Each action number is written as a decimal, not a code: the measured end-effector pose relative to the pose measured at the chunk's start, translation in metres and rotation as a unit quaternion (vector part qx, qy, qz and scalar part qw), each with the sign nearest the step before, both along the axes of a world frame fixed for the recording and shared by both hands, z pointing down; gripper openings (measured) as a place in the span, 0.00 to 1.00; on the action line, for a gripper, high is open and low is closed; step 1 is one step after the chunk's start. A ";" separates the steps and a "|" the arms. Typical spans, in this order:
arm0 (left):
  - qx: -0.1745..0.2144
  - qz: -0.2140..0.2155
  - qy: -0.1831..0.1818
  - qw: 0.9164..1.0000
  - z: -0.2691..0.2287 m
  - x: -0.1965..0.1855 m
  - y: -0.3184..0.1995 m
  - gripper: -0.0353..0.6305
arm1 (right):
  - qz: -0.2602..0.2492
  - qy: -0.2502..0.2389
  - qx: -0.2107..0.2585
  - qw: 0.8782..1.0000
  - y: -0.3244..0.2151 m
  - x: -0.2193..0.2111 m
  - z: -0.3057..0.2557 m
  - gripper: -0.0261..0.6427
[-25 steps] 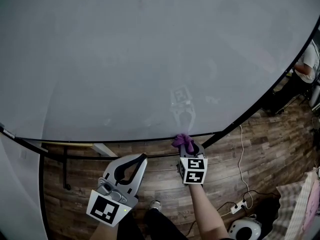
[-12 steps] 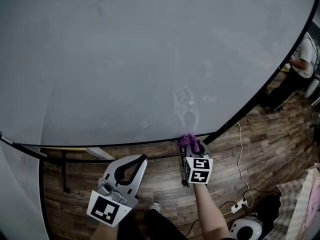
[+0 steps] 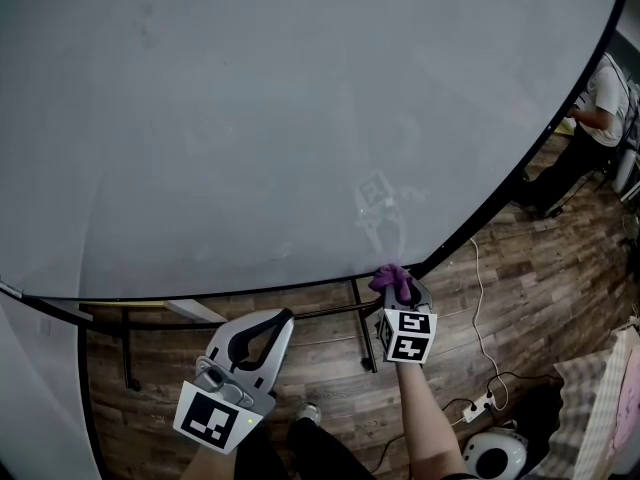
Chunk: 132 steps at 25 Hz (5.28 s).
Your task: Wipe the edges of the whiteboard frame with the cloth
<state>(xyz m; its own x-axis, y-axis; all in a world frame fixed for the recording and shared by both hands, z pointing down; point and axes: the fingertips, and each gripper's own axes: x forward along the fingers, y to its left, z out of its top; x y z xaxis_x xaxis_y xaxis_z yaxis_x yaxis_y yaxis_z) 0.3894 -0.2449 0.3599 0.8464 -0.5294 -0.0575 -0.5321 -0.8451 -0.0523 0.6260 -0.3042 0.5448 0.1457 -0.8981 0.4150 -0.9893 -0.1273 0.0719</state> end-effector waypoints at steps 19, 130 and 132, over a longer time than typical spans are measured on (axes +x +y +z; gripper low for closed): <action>0.002 0.005 -0.004 1.000 0.003 0.000 -0.003 0.08 | 0.026 0.008 -0.003 1.000 0.002 0.031 0.002 0.13; 0.103 -0.247 -0.015 0.963 -0.076 -0.346 0.274 0.08 | -0.204 -0.024 0.201 0.958 0.324 -0.305 -0.219 0.13; 0.102 -0.247 -0.015 0.963 -0.078 -0.338 0.285 0.08 | -0.210 -0.024 0.203 0.956 0.334 -0.302 -0.222 0.13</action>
<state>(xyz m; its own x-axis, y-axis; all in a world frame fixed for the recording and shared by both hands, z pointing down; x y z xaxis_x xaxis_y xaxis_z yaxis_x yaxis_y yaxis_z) 0.0510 0.0402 0.2824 0.4966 -0.8485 -0.1829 -0.8626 -0.4590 -0.2129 0.3239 0.0297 0.3229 -0.2744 -0.9614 0.0173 -0.9599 0.2750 0.0538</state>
